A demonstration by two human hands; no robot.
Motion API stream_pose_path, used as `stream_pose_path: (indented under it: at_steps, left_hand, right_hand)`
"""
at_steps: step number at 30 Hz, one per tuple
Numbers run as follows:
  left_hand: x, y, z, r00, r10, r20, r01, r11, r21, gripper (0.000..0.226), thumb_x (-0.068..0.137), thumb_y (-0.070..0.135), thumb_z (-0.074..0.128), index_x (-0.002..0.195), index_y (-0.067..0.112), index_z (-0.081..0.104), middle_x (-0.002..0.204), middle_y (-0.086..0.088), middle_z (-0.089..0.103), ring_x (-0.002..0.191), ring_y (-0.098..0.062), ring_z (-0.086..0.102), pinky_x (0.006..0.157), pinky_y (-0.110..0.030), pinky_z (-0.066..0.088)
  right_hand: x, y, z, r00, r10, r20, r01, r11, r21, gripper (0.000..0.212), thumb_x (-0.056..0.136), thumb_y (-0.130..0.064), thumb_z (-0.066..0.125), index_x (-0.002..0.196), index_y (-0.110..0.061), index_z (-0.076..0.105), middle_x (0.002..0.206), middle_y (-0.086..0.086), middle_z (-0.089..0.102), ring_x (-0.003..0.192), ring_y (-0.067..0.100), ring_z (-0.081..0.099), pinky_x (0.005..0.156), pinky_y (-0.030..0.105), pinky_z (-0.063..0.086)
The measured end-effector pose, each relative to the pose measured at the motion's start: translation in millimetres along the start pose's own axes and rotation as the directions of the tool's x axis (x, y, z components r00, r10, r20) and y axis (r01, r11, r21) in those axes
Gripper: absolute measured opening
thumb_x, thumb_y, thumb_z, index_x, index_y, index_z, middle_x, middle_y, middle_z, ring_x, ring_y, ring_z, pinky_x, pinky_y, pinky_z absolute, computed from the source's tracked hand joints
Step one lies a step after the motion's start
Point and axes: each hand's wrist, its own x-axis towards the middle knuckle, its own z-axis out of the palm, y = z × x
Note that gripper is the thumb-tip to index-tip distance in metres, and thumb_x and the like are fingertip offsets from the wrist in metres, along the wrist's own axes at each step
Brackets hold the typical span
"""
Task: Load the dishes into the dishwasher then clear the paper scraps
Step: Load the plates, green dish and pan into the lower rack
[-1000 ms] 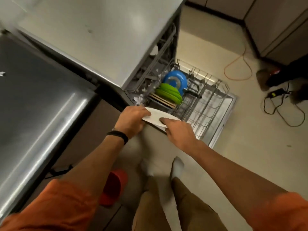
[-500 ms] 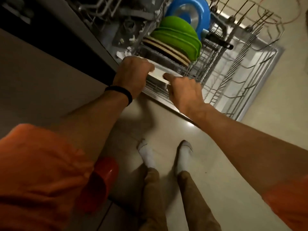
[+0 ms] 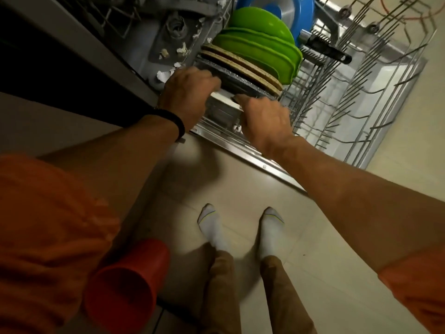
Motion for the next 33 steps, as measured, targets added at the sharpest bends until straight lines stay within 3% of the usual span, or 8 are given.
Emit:
stream_pose_path:
  at_steps: [5, 9, 15, 19, 22, 25, 29, 33]
  left_hand:
    - [2, -10, -2, 0.998, 0.011, -0.059, -0.011, 1.000, 0.001, 0.019, 0.091, 0.004, 0.054, 0.106, 0.009, 0.063, 0.102, -0.014, 0.063, 0.099, -0.037, 0.056, 0.080, -0.047, 0.045]
    - [6, -11, 1, 0.994, 0.087, -0.069, -0.088, 0.996, -0.013, 0.019, 0.098, 0.014, 0.051, 0.111, 0.009, 0.065, 0.107, -0.013, 0.065, 0.102, -0.035, 0.057, 0.083, -0.047, 0.049]
    - [19, -7, 1, 0.999, 0.014, 0.036, -0.014, 1.000, -0.007, 0.020, 0.102, 0.010, 0.048, 0.112, 0.006, 0.065, 0.110, -0.016, 0.065, 0.108, -0.036, 0.057, 0.086, -0.046, 0.046]
    - [14, -2, 0, 1.000, 0.009, 0.030, -0.009, 1.000, -0.003, 0.019, 0.100, 0.009, 0.050, 0.110, 0.004, 0.065, 0.109, -0.018, 0.065, 0.107, -0.037, 0.057, 0.087, -0.050, 0.049]
    - [9, 9, -15, 1.000, -0.023, 0.011, 0.023, 1.000, 0.012, 0.020, 0.097, 0.007, 0.055, 0.114, 0.004, 0.064, 0.114, -0.017, 0.065, 0.108, -0.037, 0.058, 0.087, -0.052, 0.051]
    - [-2, 27, -49, 0.999, -0.053, -0.001, 0.053, 0.999, -0.007, 0.022, 0.095, 0.008, 0.059, 0.117, 0.006, 0.064, 0.116, -0.016, 0.066, 0.105, -0.038, 0.061, 0.084, -0.052, 0.053]
    - [-26, 63, -109, 0.987, -0.156, 0.024, 0.157, 0.987, -0.030, 0.020, 0.092, 0.009, 0.065, 0.112, 0.008, 0.068, 0.110, -0.015, 0.069, 0.097, -0.038, 0.065, 0.077, -0.046, 0.055]
    - [-54, 102, -173, 0.981, -0.191, 0.017, 0.191, 0.981, -0.015, 0.016, 0.086, 0.006, 0.069, 0.102, 0.010, 0.071, 0.098, -0.014, 0.070, 0.087, -0.037, 0.069, 0.069, -0.045, 0.057]
  right_hand:
    - [33, -4, 1, 0.996, 0.059, 0.060, -0.060, 0.998, 0.010, 0.037, 0.095, -0.007, 0.053, 0.130, -0.018, 0.056, 0.111, 0.015, 0.065, 0.101, 0.038, 0.062, 0.072, 0.039, 0.038]
    - [47, -3, 3, 0.988, 0.123, 0.093, -0.127, 0.991, 0.039, 0.036, 0.097, -0.004, 0.049, 0.131, -0.014, 0.056, 0.111, 0.016, 0.065, 0.098, 0.036, 0.062, 0.074, 0.042, 0.045]
    - [22, -2, 1, 0.991, 0.008, -0.134, 0.004, 0.996, 0.090, 0.024, 0.102, -0.018, 0.050, 0.124, -0.013, 0.058, 0.095, 0.010, 0.067, 0.074, 0.029, 0.059, 0.063, 0.037, 0.045]
    - [16, -3, -4, 0.993, -0.022, -0.120, 0.027, 0.999, 0.043, 0.025, 0.103, -0.011, 0.046, 0.125, -0.015, 0.057, 0.086, 0.007, 0.062, 0.073, 0.032, 0.063, 0.060, 0.037, 0.043]
    - [8, -7, -29, 0.995, 0.011, -0.095, -0.009, 1.000, 0.027, 0.029, 0.101, -0.017, 0.052, 0.129, -0.016, 0.058, 0.100, 0.011, 0.068, 0.087, 0.035, 0.066, 0.066, 0.036, 0.042]
    - [-11, -17, -69, 1.000, 0.005, -0.029, -0.006, 1.000, -0.030, 0.031, 0.099, -0.020, 0.052, 0.129, -0.018, 0.057, 0.107, 0.014, 0.069, 0.097, 0.040, 0.066, 0.073, 0.043, 0.049]
    - [-44, -29, -131, 0.999, -0.014, 0.045, 0.017, 0.996, -0.083, 0.031, 0.099, -0.024, 0.053, 0.130, -0.020, 0.056, 0.110, 0.013, 0.069, 0.101, 0.040, 0.066, 0.078, 0.043, 0.050]
    - [-80, -45, -198, 0.998, -0.049, 0.025, 0.051, 0.995, -0.089, 0.025, 0.098, -0.026, 0.055, 0.123, -0.021, 0.057, 0.108, 0.009, 0.070, 0.100, 0.037, 0.067, 0.078, 0.043, 0.051]
